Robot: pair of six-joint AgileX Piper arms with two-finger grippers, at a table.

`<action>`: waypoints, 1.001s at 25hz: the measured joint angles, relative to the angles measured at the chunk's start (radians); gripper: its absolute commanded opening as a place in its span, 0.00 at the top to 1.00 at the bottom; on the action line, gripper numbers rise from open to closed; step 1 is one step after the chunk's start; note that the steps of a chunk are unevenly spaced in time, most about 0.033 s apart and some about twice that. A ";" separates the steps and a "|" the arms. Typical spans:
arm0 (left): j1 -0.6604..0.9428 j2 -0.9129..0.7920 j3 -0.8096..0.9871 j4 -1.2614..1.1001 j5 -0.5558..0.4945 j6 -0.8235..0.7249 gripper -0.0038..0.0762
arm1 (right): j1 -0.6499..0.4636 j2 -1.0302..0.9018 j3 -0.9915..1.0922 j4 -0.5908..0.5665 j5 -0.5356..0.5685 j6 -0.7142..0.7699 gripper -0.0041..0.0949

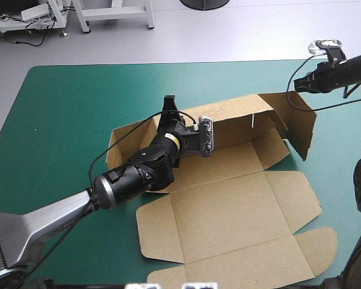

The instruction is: Fold the box

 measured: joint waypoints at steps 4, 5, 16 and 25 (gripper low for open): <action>-0.023 0.000 0.000 0.006 0.002 -0.010 0.96 | 0.001 0.020 0.019 0.067 0.000 -0.025 0.98; -0.025 0.000 0.000 0.011 0.002 -0.012 0.96 | 0.002 0.021 0.025 0.073 -0.001 -0.026 0.98; -0.030 0.001 0.005 0.055 0.027 -0.044 0.96 | 0.002 -0.103 0.274 0.069 -0.026 -0.100 0.98; -0.030 0.001 0.005 0.056 0.022 -0.044 0.96 | 0.002 -0.254 0.469 0.129 -0.014 -0.191 0.98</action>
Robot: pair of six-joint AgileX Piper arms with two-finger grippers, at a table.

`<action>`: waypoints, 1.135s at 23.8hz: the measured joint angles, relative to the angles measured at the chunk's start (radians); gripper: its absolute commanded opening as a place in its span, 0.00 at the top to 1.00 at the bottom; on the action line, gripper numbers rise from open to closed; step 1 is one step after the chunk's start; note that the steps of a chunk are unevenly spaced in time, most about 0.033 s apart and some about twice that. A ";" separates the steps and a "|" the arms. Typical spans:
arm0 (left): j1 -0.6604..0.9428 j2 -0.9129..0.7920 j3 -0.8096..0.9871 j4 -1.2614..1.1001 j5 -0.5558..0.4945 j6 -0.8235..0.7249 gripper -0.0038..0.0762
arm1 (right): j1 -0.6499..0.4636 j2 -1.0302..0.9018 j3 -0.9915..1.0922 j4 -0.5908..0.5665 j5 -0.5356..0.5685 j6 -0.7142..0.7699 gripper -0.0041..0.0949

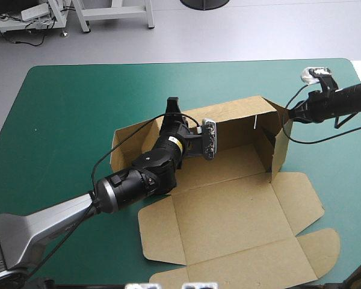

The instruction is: Fold the box

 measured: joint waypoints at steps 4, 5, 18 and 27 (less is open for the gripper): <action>0.000 0.000 0.000 0.000 -0.001 0.000 0.96 | 0.000 -0.041 0.104 -0.009 -0.001 -0.060 0.98; 0.000 0.000 0.000 0.001 -0.002 0.000 0.96 | 0.000 -0.052 0.137 0.001 -0.001 -0.104 0.98; 0.000 0.000 0.000 0.002 -0.009 0.000 0.96 | 0.000 -0.056 0.157 -0.083 -0.009 -0.075 0.66; 0.000 0.000 0.000 0.002 -0.009 0.000 0.96 | 0.000 -0.096 0.201 -0.122 -0.009 -0.050 0.65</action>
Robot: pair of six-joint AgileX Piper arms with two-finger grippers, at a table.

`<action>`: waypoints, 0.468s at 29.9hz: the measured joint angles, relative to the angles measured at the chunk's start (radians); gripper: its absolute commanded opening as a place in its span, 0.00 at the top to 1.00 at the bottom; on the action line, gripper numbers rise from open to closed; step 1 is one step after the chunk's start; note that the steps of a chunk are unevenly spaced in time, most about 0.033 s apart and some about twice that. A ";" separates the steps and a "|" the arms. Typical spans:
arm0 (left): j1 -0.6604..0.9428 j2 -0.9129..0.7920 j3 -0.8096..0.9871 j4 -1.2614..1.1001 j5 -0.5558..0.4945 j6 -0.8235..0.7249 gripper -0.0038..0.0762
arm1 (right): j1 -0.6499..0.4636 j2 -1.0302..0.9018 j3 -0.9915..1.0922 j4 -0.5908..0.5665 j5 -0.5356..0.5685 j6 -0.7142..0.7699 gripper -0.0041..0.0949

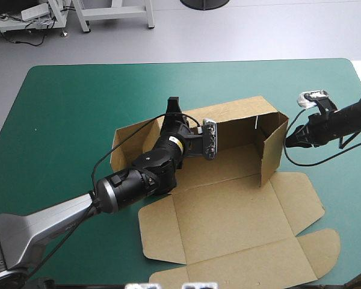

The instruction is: Fold the box

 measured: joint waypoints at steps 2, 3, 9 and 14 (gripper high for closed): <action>0.000 0.000 0.000 0.000 0.000 0.000 0.96 | 0.003 -0.001 0.003 0.022 0.000 -0.014 0.64; 0.000 0.000 0.000 0.000 0.000 0.000 0.96 | 0.009 -0.001 0.003 0.021 -0.001 -0.015 0.63; 0.000 0.000 0.000 0.000 -0.001 0.000 0.96 | 0.087 -0.002 0.006 -0.061 -0.003 0.015 0.61; 0.000 0.000 0.000 0.000 0.000 0.000 0.96 | 0.143 -0.002 0.006 -0.087 -0.009 0.025 0.61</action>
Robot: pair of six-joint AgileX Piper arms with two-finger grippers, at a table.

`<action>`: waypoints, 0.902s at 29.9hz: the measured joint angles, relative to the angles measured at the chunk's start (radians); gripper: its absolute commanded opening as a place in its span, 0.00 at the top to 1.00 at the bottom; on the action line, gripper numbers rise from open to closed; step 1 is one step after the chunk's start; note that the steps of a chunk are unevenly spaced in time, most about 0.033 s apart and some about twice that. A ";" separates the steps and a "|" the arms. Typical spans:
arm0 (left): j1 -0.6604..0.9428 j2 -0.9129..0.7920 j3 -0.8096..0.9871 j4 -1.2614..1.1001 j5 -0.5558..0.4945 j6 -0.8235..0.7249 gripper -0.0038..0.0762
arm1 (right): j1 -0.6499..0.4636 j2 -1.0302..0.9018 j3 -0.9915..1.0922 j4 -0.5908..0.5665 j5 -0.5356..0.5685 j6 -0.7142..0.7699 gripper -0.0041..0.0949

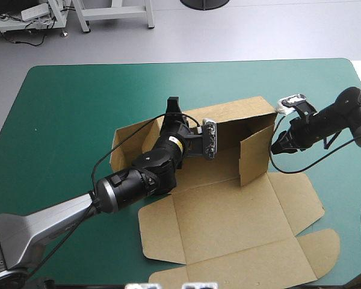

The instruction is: Fold the box

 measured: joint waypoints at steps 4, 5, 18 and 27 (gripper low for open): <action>0.000 0.000 0.000 0.000 0.004 0.000 0.96 | 0.029 0.000 0.000 -0.018 -0.003 0.033 0.61; 0.000 0.000 0.000 0.000 0.006 0.000 0.96 | 0.035 -0.001 0.000 -0.027 -0.003 0.049 0.61; 0.000 0.000 0.000 0.014 0.040 0.000 0.96 | 0.082 -0.033 0.000 -0.085 -0.005 0.087 0.61; 0.000 0.000 0.000 0.015 0.087 0.001 0.96 | 0.084 -0.038 0.000 -0.086 0.001 0.087 0.61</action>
